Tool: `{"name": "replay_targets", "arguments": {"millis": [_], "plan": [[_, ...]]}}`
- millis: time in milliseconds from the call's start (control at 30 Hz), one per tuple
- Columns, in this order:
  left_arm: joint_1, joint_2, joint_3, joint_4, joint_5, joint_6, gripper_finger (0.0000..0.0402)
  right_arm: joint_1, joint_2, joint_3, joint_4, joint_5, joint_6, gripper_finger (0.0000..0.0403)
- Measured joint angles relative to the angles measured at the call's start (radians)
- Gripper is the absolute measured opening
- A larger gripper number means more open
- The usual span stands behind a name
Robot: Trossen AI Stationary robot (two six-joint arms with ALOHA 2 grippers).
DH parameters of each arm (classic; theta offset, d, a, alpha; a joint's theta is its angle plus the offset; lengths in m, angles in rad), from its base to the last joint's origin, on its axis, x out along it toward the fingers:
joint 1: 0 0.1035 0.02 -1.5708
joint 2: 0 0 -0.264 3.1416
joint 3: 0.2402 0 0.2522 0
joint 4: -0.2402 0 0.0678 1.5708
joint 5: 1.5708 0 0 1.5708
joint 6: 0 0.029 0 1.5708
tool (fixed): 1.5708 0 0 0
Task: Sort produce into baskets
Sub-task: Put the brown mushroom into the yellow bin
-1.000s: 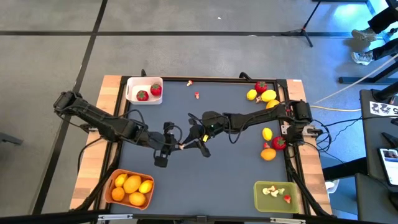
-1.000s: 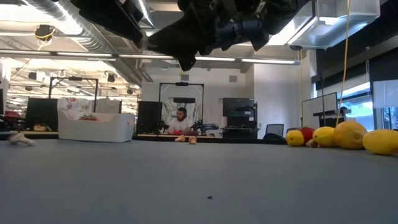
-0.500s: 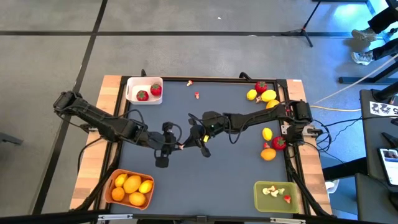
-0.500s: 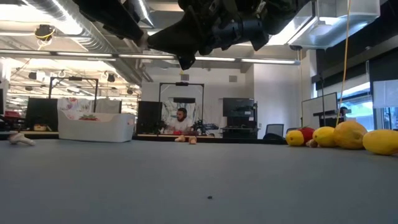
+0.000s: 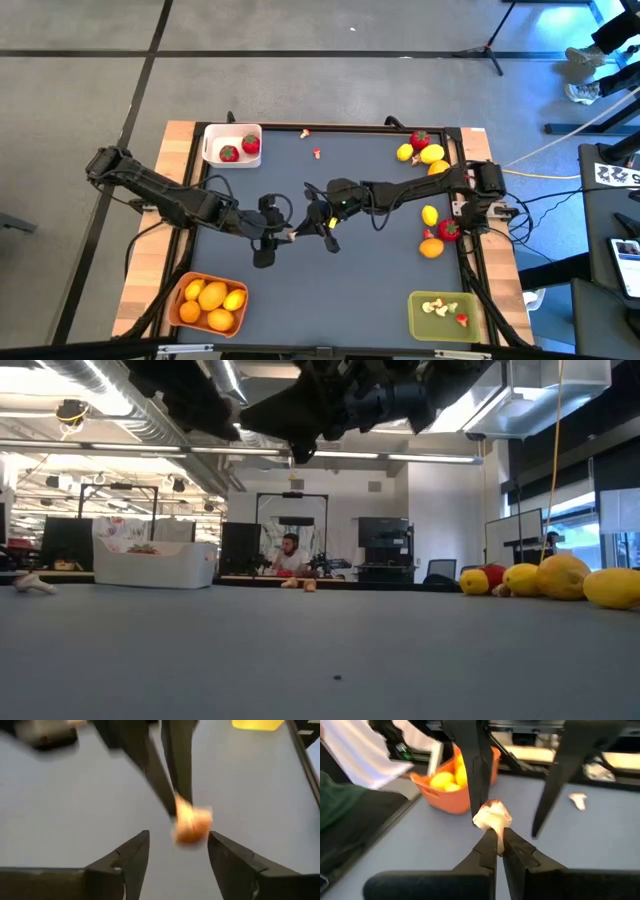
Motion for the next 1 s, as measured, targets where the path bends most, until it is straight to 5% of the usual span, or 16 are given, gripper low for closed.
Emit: {"name": "replay_targets", "arguments": {"millis": [533, 1000], "plan": [[-0.001, 0.000, 0.000, -0.150, 0.010, -0.106, 0.0205, 0.078, -0.270, 0.002, -0.612, 0.160, -0.012, 0.0019], [0.019, 0.000, 0.000, -0.142, 0.000, 0.064, 0.0205, 0.395, -0.290, 0.001, -0.832, 0.352, 0.445, 0.0019]]}}
